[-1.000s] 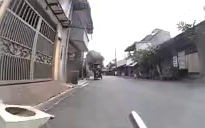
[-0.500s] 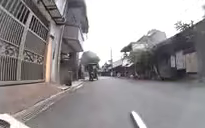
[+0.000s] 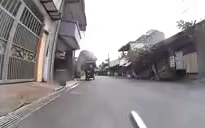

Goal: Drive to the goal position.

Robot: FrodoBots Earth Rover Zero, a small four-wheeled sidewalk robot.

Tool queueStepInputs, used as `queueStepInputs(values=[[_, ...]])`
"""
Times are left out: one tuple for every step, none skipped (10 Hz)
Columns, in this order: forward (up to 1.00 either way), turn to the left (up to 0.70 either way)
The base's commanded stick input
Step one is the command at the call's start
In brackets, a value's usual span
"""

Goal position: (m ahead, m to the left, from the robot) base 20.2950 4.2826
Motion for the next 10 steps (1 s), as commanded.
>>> queueStepInputs(values=[[0.70,0.00],[0.70,0.00],[0.70,0.00],[0.70,-0.02],[0.70,-0.05],[0.70,-0.07],[0.70,-0.10],[0.70,-0.13],[0.70,-0.15],[0.70,-0.18]])
